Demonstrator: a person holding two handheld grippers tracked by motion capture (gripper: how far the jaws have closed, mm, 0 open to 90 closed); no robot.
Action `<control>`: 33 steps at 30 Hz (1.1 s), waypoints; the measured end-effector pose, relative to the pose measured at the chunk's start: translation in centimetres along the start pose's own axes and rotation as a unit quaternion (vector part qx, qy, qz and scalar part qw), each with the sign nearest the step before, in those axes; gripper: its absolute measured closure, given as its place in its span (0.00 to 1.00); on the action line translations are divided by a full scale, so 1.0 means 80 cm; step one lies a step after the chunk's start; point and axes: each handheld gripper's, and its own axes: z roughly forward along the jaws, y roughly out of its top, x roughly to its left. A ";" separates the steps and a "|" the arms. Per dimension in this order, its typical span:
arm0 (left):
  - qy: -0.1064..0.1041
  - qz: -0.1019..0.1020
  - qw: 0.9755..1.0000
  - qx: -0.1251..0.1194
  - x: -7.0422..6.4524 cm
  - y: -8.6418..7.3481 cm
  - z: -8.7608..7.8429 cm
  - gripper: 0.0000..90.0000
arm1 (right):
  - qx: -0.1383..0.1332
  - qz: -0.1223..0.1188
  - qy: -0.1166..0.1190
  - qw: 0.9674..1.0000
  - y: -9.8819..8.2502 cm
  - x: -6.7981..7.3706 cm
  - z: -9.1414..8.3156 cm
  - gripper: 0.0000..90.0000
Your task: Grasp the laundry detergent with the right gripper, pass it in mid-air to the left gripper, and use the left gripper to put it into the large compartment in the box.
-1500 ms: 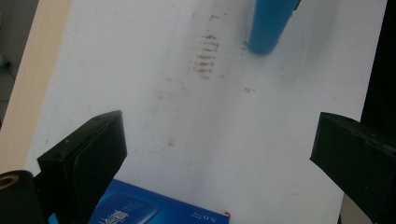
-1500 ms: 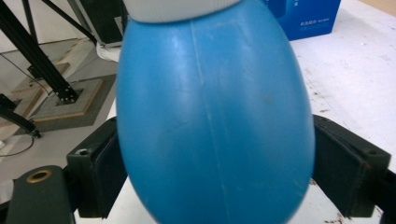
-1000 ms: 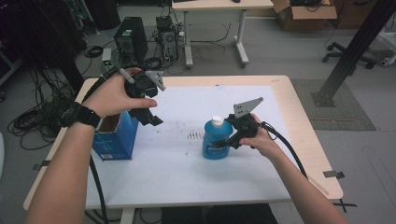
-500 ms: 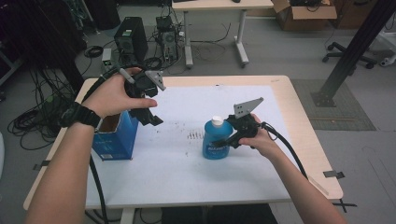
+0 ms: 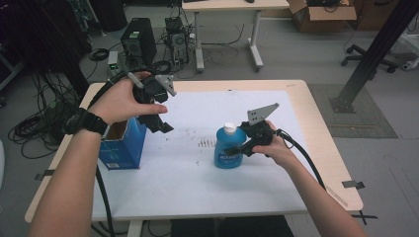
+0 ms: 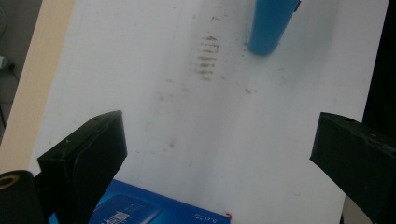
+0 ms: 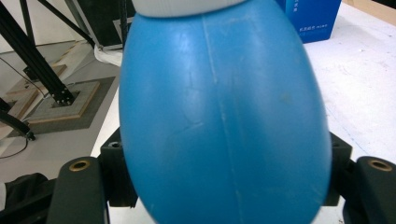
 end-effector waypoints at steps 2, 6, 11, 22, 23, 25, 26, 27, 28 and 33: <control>0.000 0.001 1.000 -0.001 0.000 0.001 0.000 0.04 | 0.000 -0.001 -0.001 1.000 0.000 0.000 0.000 0.34; 0.000 0.000 1.000 0.000 0.000 0.001 0.000 0.04 | 0.002 -0.002 -0.001 1.000 0.000 0.000 0.001 0.35; 0.000 0.000 1.000 -0.001 0.000 0.000 -0.001 0.04 | 0.003 -0.001 -0.003 1.000 -0.002 -0.001 0.001 0.37; 0.000 0.001 1.000 -0.001 -0.001 0.000 -0.002 0.04 | 0.000 -0.004 -0.004 1.000 -0.003 -0.001 0.000 0.44; 0.000 0.001 1.000 -0.001 -0.001 0.000 -0.002 0.04 | 0.000 -0.005 -0.004 1.000 -0.003 -0.001 0.000 0.44; 0.000 0.001 1.000 -0.002 -0.001 0.000 -0.002 0.04 | 0.000 -0.006 -0.003 1.000 -0.003 -0.001 0.000 0.44; 0.000 0.001 1.000 -0.002 -0.001 0.000 -0.002 0.04 | -0.001 -0.007 -0.004 1.000 -0.003 -0.001 0.000 0.44; 0.001 0.001 1.000 -0.002 -0.001 0.000 -0.002 0.04 | -0.001 -0.009 -0.006 1.000 -0.002 -0.001 0.000 0.44; 0.001 0.000 1.000 -0.001 0.000 0.000 -0.002 0.04 | -0.002 -0.009 -0.007 1.000 -0.002 0.000 0.000 0.45; -0.001 0.000 1.000 -0.002 0.000 0.000 -0.003 0.04 | 0.002 -0.014 -0.016 1.000 0.000 0.002 0.000 0.46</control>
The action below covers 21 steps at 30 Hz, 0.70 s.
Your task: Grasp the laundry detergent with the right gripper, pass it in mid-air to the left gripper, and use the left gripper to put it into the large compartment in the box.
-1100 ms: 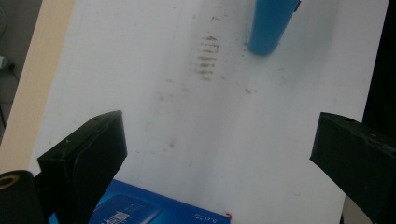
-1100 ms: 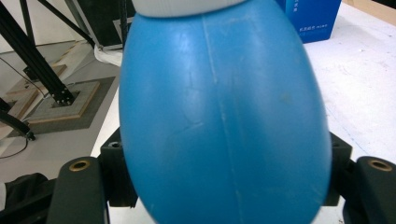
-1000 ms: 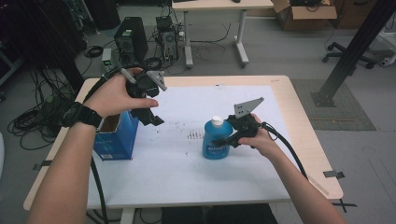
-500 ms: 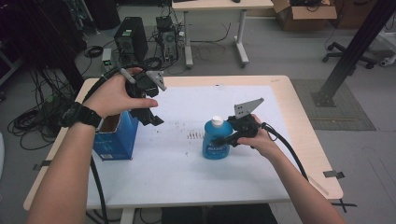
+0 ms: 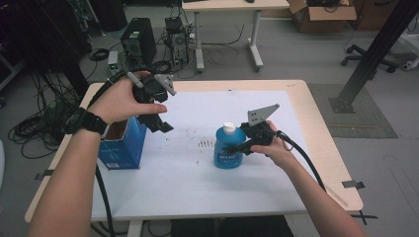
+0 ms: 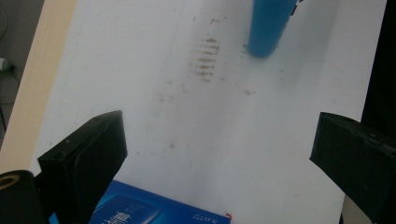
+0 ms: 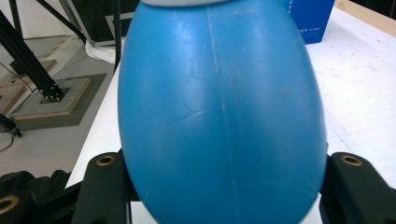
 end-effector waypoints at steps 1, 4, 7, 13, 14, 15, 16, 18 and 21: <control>0.000 0.001 1.000 0.000 0.000 0.000 0.000 0.04 | 0.001 -0.001 -0.002 1.000 0.001 0.000 0.000 0.46; 0.001 0.002 1.000 0.001 0.000 0.001 -0.001 0.04 | 0.001 -0.001 -0.005 1.000 0.004 -0.001 -0.001 0.46; 0.001 0.003 1.000 -0.002 0.000 0.002 -0.003 0.04 | -0.004 -0.003 -0.008 1.000 0.016 -0.001 -0.010 0.46; -0.002 0.005 1.000 -0.007 -0.001 0.004 -0.007 0.05 | -0.007 -0.013 -0.011 1.000 0.044 0.003 -0.021 0.46; -0.003 0.006 1.000 -0.008 -0.001 0.005 -0.008 0.05 | -0.007 -0.015 -0.010 1.000 0.049 0.005 -0.022 0.47; -0.003 0.007 1.000 -0.008 -0.001 0.006 -0.009 0.05 | -0.007 -0.016 -0.009 1.000 0.054 0.005 -0.022 0.47; -0.003 0.009 1.000 -0.008 -0.002 0.007 -0.011 0.05 | -0.006 -0.017 -0.008 1.000 0.059 0.006 -0.022 0.47; -0.002 0.010 1.000 -0.009 -0.002 0.010 -0.013 0.05 | -0.004 -0.021 -0.007 1.000 0.070 0.007 -0.021 0.47; -0.002 0.013 1.000 -0.012 -0.003 0.012 -0.017 0.05 | -0.001 -0.030 -0.004 1.000 0.083 0.008 -0.018 0.47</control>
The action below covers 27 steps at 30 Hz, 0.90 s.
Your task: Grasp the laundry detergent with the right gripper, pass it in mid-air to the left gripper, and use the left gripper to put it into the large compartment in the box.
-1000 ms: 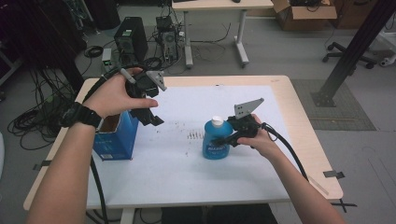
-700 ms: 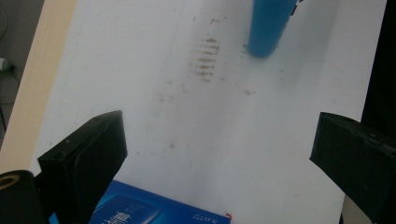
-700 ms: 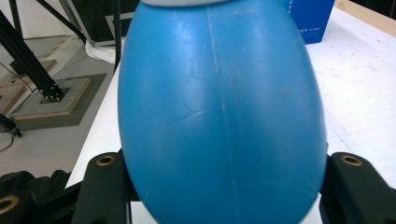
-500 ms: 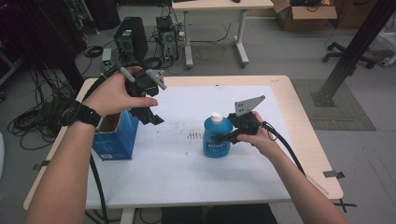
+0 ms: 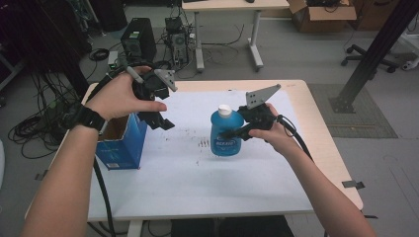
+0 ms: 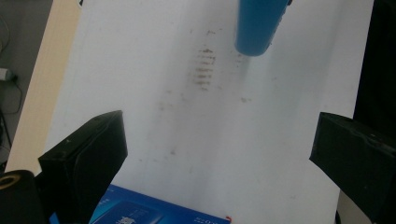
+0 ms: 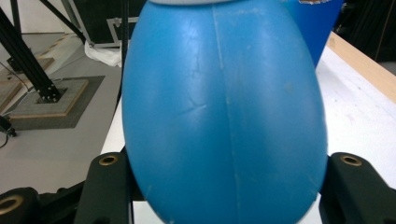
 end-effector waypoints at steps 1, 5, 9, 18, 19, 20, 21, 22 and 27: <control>0.000 -0.001 1.000 0.000 0.000 0.000 -0.001 0.05 | 0.002 -0.002 0.002 1.000 0.006 0.001 0.002 0.47; 0.000 0.002 1.000 -0.003 -0.001 0.001 -0.005 0.05 | 0.009 -0.010 0.009 1.000 0.025 0.003 0.011 0.47; -0.001 0.004 1.000 -0.005 -0.003 0.001 -0.008 0.05 | 0.016 -0.019 0.015 1.000 0.044 0.005 0.025 0.47; -0.005 0.010 1.000 -0.009 -0.006 0.000 -0.012 0.05 | 0.029 -0.033 0.039 0.998 0.078 0.011 0.068 0.47; -0.005 0.011 1.000 -0.010 -0.006 0.000 -0.012 0.05 | 0.030 -0.034 0.042 0.998 0.081 0.012 0.074 0.47; -0.006 0.012 1.000 -0.010 -0.007 0.001 -0.013 0.05 | 0.030 -0.035 0.045 0.998 0.083 0.013 0.077 0.47; -0.009 0.012 1.000 -0.011 -0.007 0.001 -0.013 0.05 | 0.031 -0.036 0.047 0.998 0.085 0.013 0.082 0.47; -0.009 0.013 1.000 -0.012 -0.008 0.001 -0.013 0.04 | 0.031 -0.036 0.049 0.998 0.087 0.013 0.086 0.47; -0.011 0.016 1.000 -0.016 -0.011 0.002 -0.015 0.05 | 0.037 -0.035 0.053 0.997 0.093 0.012 0.104 0.47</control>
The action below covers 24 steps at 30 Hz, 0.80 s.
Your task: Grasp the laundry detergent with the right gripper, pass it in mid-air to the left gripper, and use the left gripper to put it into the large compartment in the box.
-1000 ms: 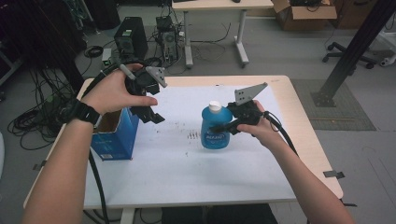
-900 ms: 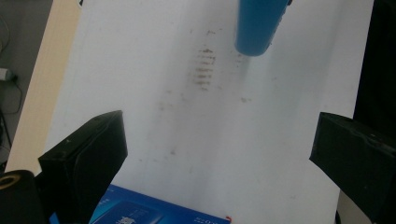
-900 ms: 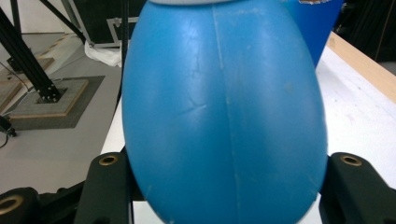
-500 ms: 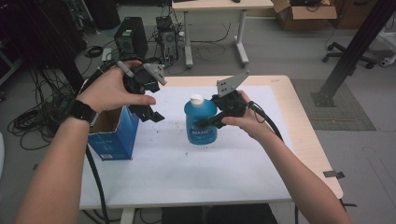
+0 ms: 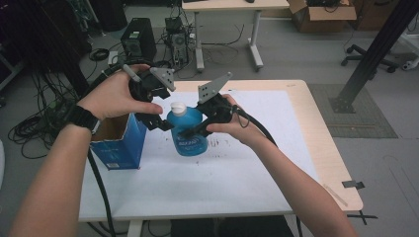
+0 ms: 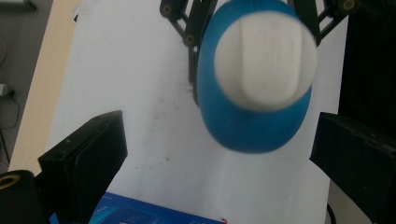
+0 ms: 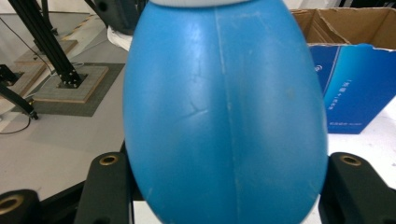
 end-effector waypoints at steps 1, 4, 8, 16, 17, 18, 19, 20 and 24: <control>-0.001 0.001 1.000 -0.001 0.000 0.000 0.000 0.05 | 0.001 0.000 0.001 1.000 0.001 -0.001 0.004 0.47; -0.002 0.001 1.000 0.000 -0.001 0.000 0.000 0.05 | 0.002 0.000 0.004 1.000 0.004 -0.002 0.011 0.47; -0.003 0.003 1.000 0.000 -0.004 0.000 0.001 0.04 | 0.002 -0.001 0.007 1.000 0.009 0.000 0.017 0.47; -0.005 0.003 1.000 0.005 -0.007 0.003 0.006 0.05 | 0.001 -0.002 0.011 1.000 0.012 0.001 0.021 0.47; -0.004 0.002 1.000 0.005 -0.007 0.003 0.007 0.05 | 0.000 -0.001 0.012 1.000 0.011 0.001 0.020 0.47; -0.004 0.002 1.000 0.005 -0.008 0.004 0.008 0.05 | 0.000 0.000 0.012 1.000 0.011 0.001 0.020 0.47; -0.004 0.003 1.000 0.004 -0.008 0.004 0.008 0.05 | 0.000 -0.001 0.011 1.000 0.011 0.000 0.019 0.47; -0.005 0.003 1.000 0.003 -0.008 0.005 0.008 0.05 | 0.000 0.000 0.010 1.000 0.011 0.000 0.019 0.47; -0.007 0.004 1.000 0.005 -0.009 0.006 0.011 0.07 | -0.001 0.000 0.008 1.000 0.011 0.000 0.018 0.47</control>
